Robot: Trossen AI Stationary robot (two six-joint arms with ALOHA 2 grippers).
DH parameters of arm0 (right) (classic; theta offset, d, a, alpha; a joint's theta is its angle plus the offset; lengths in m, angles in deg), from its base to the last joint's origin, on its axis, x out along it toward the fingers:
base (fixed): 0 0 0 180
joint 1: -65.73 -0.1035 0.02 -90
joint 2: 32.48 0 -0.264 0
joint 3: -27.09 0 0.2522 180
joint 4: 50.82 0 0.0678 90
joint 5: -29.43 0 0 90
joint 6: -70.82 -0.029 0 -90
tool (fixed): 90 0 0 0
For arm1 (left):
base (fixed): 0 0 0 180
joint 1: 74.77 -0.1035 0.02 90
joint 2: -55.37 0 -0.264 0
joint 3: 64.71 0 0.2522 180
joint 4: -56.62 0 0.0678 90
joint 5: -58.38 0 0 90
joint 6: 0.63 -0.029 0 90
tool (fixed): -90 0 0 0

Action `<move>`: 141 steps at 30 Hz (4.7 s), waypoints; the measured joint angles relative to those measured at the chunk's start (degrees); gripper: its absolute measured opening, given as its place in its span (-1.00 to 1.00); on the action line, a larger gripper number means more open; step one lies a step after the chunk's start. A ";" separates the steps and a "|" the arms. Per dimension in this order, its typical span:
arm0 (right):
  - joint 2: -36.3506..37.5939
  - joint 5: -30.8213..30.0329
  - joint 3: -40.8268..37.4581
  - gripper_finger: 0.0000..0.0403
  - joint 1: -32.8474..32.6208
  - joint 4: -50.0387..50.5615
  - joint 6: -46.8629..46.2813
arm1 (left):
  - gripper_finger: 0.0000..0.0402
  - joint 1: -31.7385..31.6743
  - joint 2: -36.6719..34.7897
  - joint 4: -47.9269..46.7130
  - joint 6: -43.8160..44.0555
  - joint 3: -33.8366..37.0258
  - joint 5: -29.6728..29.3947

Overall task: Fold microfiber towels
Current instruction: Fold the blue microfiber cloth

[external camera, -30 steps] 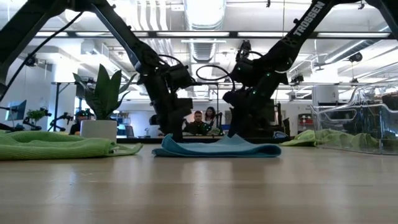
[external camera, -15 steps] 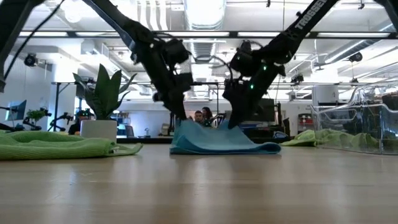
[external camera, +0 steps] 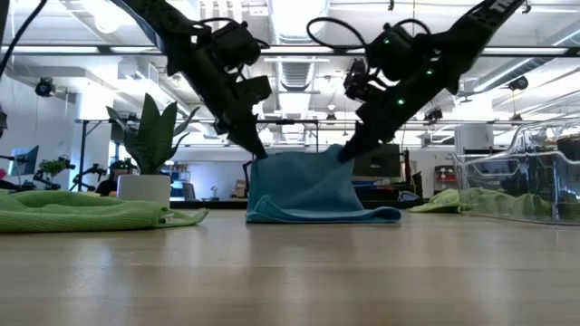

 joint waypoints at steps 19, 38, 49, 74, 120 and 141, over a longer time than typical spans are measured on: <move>-4.91 -10.80 -2.94 -0.96 3.65 -15.99 29.64 | -1.00 1.44 0.22 1.43 -0.48 -0.48 -11.79; 2.30 -8.34 -8.89 -0.96 -2.76 -8.96 30.12 | -1.00 2.63 0.33 0.06 -10.05 0.00 4.44; 3.31 -7.90 -11.23 -0.96 -11.17 -3.75 24.30 | -1.00 5.03 1.80 -1.80 -11.12 0.49 13.41; 2.46 -8.39 -11.10 -0.90 -17.23 2.90 18.67 | -1.00 10.44 6.91 -2.10 -7.93 0.32 15.01; -0.65 -10.63 4.12 -0.24 -23.66 19.86 -0.46 | -0.24 10.28 18.10 12.63 -0.43 0.73 10.40; -11.19 -9.86 3.40 -0.26 -20.28 14.29 12.62 | -0.24 12.38 10.59 14.99 2.43 8.59 9.06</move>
